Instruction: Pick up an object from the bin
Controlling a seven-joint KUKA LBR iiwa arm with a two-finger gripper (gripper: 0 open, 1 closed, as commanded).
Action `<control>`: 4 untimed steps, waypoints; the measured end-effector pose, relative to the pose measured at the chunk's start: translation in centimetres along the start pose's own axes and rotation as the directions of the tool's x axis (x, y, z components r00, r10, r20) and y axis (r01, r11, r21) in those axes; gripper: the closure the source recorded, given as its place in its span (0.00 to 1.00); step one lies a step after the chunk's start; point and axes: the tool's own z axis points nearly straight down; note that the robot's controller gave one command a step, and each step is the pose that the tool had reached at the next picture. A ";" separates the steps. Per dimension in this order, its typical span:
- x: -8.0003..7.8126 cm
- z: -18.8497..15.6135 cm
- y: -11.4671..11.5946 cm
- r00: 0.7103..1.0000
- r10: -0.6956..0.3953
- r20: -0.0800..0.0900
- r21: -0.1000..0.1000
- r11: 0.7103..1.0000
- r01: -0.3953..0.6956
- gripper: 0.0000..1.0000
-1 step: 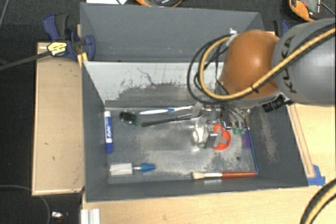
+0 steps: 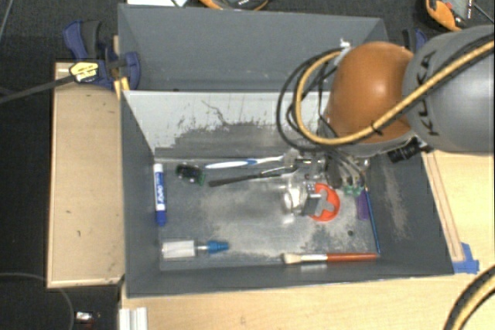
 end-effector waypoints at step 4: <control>1.4 9.6 -8.9 0.989 0.149 0.017 -0.004 0.989 -0.149 0.00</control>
Offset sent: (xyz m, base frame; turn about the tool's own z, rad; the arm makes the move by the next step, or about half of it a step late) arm -0.0048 -0.0777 -0.0276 0.0607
